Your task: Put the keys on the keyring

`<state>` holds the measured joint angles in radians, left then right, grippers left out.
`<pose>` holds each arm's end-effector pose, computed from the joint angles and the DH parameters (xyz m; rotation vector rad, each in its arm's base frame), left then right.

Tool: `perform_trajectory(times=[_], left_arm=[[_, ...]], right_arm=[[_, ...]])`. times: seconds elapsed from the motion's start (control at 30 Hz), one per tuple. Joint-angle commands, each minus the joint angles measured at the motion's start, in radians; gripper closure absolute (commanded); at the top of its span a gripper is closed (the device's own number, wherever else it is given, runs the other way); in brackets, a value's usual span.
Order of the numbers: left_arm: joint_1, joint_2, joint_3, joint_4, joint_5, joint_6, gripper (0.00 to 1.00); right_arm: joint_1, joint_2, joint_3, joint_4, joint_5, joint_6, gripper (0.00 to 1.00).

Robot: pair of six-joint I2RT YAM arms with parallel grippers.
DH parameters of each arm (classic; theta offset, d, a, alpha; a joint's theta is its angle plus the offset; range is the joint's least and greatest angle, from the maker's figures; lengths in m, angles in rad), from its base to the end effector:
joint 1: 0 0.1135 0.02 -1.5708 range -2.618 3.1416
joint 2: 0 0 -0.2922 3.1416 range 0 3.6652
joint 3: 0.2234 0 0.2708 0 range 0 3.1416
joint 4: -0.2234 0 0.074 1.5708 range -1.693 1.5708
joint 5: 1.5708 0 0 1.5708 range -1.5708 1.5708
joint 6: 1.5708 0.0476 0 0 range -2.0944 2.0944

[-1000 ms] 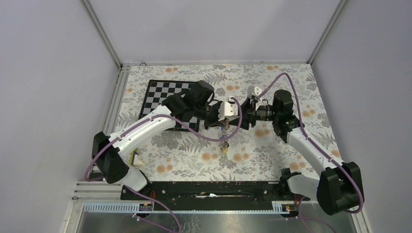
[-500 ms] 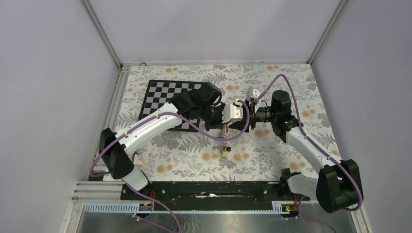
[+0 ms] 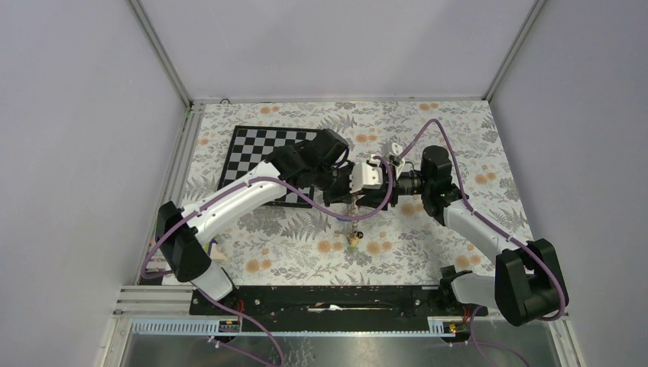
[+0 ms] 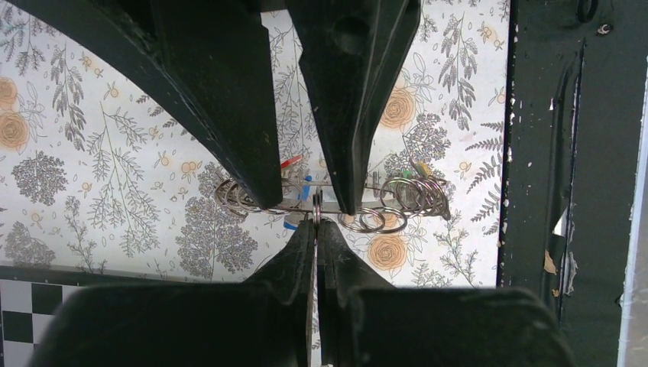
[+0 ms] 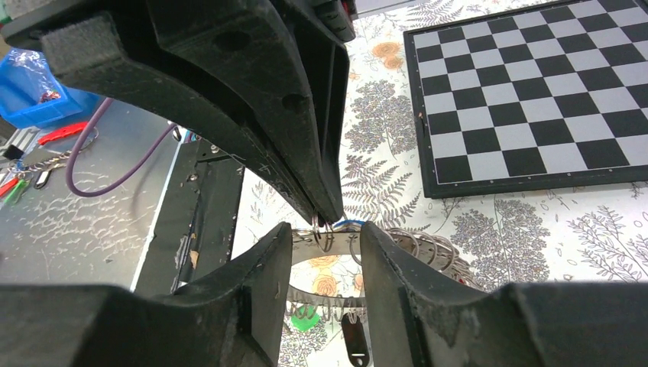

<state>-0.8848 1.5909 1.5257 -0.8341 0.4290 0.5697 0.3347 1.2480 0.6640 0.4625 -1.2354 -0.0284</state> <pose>0.2167 -0.2960 0.3565 1.7792 1.7172 -0.6655 0.2400 0.1310 0.2842 -1.1965 1.3025 1.2534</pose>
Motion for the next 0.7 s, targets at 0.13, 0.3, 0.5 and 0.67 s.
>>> perform_trajectory(times=[0.13, 0.3, 0.5, 0.67], left_arm=[[-0.006, -0.017, 0.030, 0.084, 0.022, -0.015, 1.00], [-0.006, -0.019, 0.027, 0.085, 0.017, -0.013, 1.00], [-0.006, -0.018, 0.019, 0.085, 0.013, -0.010, 1.00], [0.004, -0.040, -0.003, 0.086, 0.007, 0.009, 0.98]], right_arm=[[0.022, 0.023, 0.001, 0.070, -0.025, 0.022, 0.65], [0.023, 0.022, 0.004, 0.070, -0.023, 0.022, 0.76], [0.023, 0.011, 0.009, 0.066, -0.006, 0.022, 0.96], [0.018, -0.017, 0.017, 0.064, 0.016, 0.022, 1.00]])
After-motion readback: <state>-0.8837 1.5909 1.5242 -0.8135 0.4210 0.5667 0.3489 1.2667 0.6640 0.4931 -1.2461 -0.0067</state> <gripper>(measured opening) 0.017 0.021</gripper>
